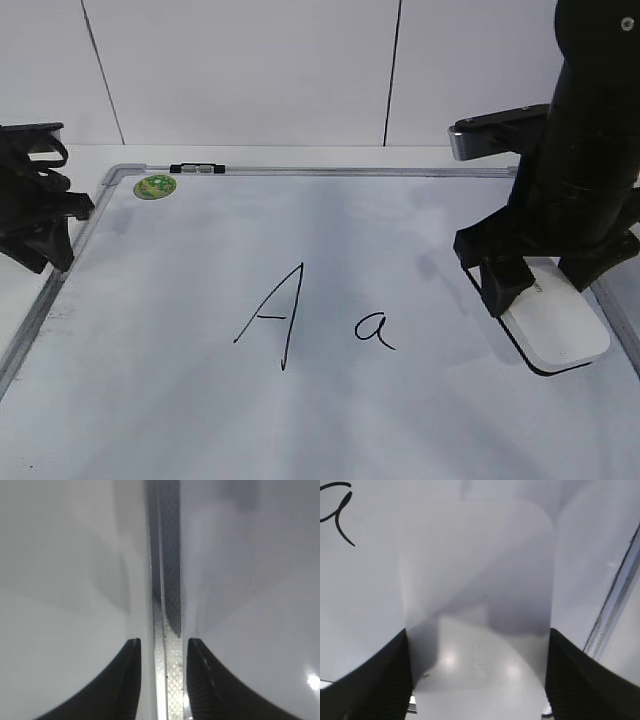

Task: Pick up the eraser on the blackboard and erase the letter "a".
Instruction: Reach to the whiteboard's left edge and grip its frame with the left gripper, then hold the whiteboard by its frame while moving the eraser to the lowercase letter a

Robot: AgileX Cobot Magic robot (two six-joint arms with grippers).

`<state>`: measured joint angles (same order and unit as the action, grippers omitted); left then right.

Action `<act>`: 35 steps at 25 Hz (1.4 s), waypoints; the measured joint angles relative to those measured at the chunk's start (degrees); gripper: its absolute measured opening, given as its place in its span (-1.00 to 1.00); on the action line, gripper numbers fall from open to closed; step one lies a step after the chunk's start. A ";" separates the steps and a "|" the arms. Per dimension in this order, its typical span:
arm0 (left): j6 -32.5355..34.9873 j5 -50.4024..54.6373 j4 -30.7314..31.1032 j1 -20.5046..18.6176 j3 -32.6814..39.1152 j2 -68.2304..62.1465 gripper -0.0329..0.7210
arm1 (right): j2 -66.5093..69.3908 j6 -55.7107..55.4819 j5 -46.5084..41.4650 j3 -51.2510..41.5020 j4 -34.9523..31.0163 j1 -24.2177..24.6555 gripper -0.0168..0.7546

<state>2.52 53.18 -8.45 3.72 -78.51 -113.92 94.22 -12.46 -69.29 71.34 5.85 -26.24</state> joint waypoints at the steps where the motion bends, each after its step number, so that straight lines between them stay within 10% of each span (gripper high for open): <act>1: 0.00 0.09 -0.13 0.00 0.00 -0.21 -0.29 | 0.00 0.00 0.10 0.00 0.00 0.00 0.51; 35: -0.60 0.10 0.33 -0.10 -0.37 -2.33 -0.29 | 0.00 0.29 0.83 0.00 0.00 0.00 0.51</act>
<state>1.92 53.28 -8.12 3.62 -78.88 -116.25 94.22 -12.17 -68.46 71.34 5.85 -26.24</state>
